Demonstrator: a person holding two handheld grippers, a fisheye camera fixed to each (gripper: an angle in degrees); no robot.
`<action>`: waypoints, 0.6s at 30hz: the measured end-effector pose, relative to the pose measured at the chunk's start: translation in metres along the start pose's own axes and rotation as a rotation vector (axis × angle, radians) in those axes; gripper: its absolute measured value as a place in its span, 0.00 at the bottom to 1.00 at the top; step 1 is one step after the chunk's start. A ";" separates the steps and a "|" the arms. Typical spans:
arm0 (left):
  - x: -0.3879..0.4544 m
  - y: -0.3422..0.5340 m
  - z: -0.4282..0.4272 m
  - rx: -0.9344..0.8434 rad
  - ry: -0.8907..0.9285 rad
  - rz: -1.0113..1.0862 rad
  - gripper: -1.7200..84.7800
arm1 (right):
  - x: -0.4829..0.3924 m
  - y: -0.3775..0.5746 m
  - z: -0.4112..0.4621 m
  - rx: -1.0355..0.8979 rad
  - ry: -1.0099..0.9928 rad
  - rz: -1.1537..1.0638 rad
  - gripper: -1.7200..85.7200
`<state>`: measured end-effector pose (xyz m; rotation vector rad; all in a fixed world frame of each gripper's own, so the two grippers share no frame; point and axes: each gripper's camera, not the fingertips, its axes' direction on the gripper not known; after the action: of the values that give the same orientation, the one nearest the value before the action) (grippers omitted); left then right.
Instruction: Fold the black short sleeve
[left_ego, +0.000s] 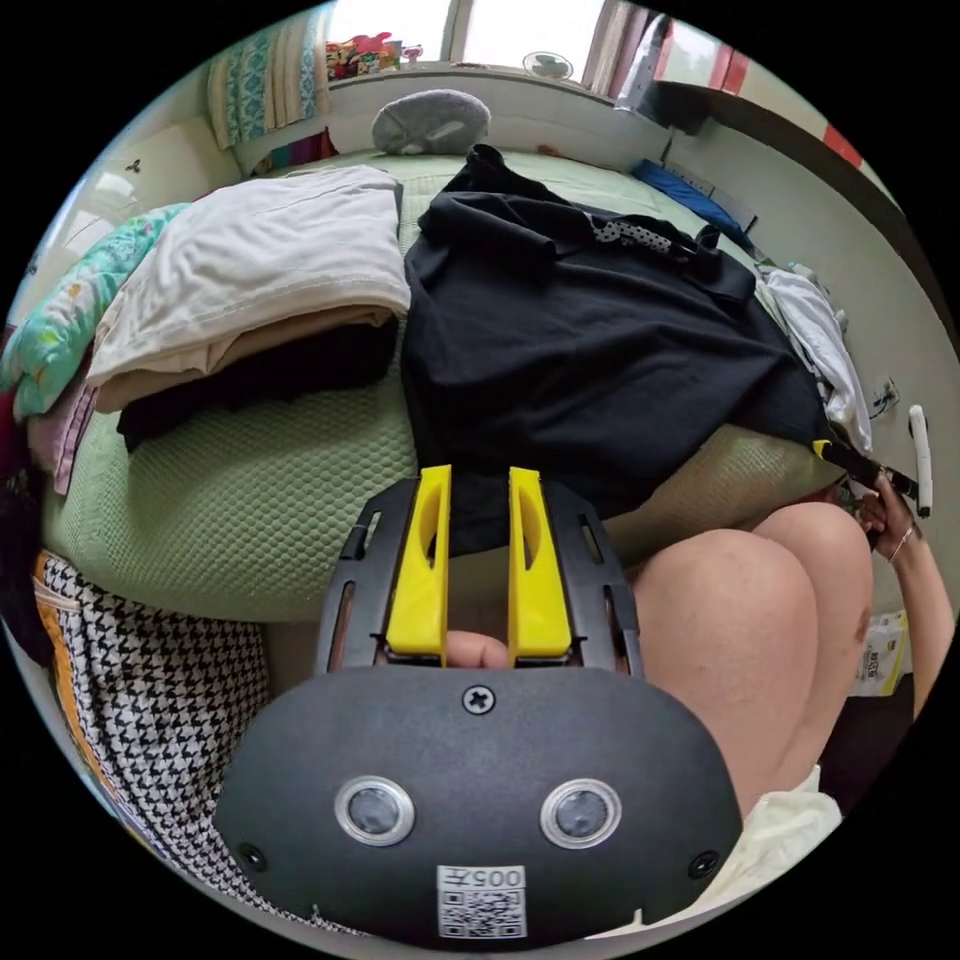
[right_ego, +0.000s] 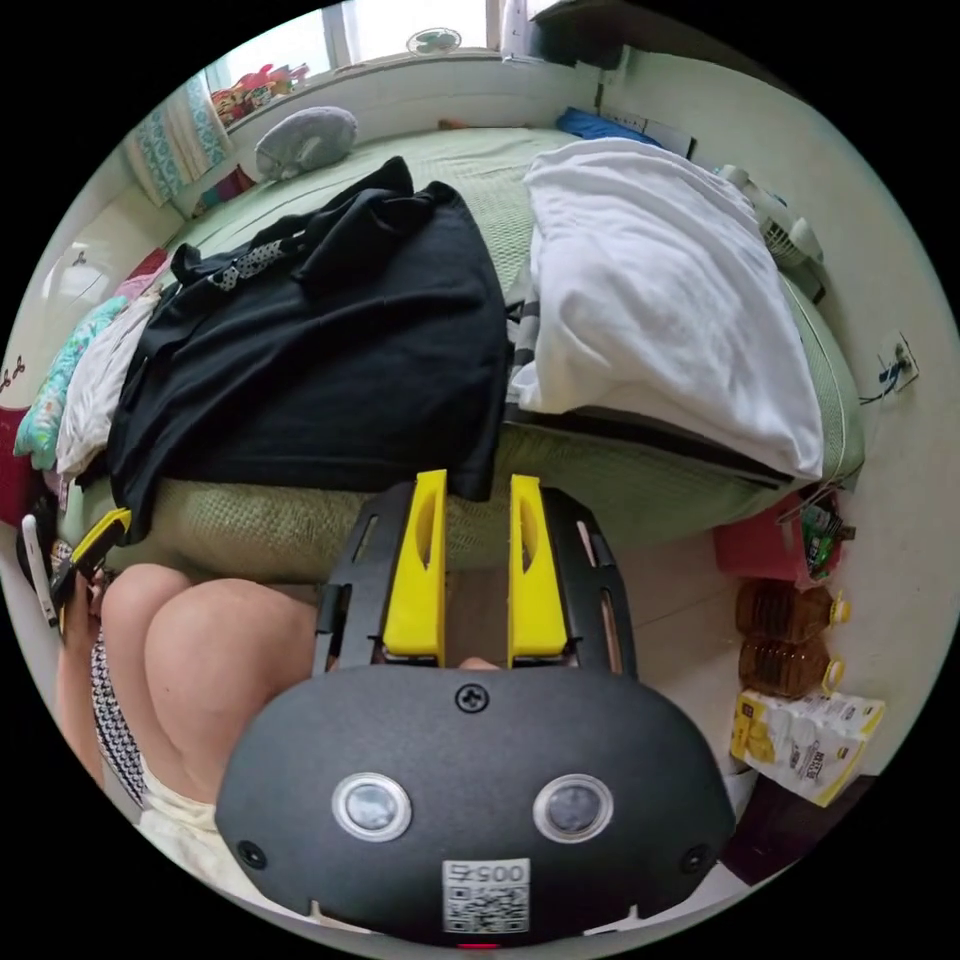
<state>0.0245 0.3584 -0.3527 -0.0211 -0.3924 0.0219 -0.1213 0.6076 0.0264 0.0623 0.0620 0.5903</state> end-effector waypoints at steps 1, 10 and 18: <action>-0.001 0.003 0.001 0.004 0.010 -0.012 0.13 | 0.003 0.002 0.001 -0.001 -0.010 0.004 0.10; 0.007 0.019 -0.001 -0.006 0.009 -0.065 0.12 | 0.021 0.027 0.003 0.041 -0.035 0.035 0.08; 0.013 0.032 -0.026 -0.035 0.133 -0.082 0.03 | 0.029 0.054 -0.030 0.163 -0.062 -0.024 0.00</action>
<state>0.0459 0.3900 -0.3729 -0.0407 -0.2603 -0.0668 -0.1290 0.6696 -0.0005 0.2379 0.0505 0.5583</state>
